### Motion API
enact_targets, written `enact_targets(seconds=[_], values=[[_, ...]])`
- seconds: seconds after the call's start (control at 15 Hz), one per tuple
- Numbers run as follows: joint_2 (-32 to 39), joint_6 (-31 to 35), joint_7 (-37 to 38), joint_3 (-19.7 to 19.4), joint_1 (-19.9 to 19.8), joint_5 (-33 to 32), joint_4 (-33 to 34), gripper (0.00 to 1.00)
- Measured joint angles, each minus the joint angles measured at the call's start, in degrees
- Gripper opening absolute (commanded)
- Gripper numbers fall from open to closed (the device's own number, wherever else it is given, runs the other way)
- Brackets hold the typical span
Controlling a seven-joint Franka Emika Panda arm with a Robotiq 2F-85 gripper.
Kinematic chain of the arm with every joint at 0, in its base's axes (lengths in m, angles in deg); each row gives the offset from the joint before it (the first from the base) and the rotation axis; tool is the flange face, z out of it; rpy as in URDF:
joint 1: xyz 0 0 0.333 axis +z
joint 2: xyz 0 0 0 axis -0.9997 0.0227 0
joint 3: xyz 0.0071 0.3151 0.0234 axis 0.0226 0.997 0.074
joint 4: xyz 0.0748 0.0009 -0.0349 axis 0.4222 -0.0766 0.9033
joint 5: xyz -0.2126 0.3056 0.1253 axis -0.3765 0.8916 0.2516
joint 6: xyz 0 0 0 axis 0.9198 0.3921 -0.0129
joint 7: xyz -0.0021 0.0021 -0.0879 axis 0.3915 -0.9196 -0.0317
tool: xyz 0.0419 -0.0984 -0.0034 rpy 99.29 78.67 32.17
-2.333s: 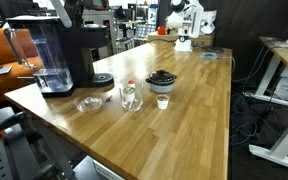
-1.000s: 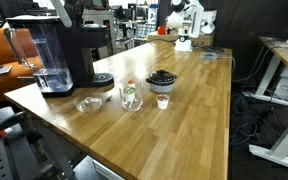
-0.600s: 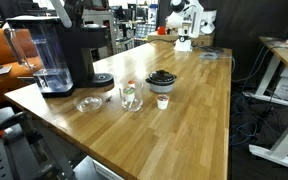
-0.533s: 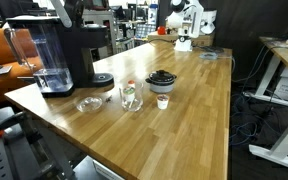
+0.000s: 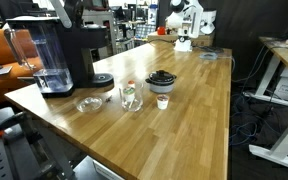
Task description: Put the coffee pod inside the glass container
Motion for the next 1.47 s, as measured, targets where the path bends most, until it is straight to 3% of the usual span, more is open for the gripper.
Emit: enact_targets(seconds=[0.27,1.0,1.47], values=[[0.0,2.8,0.6,-2.3,-1.8,1.0,-0.8,1.00],[0.7,2.8,0.6,-1.6,-1.4,0.9,-1.0,1.00],[10.4,7.3,5.0,-3.0,-2.3,-1.7,3.8,1.00]])
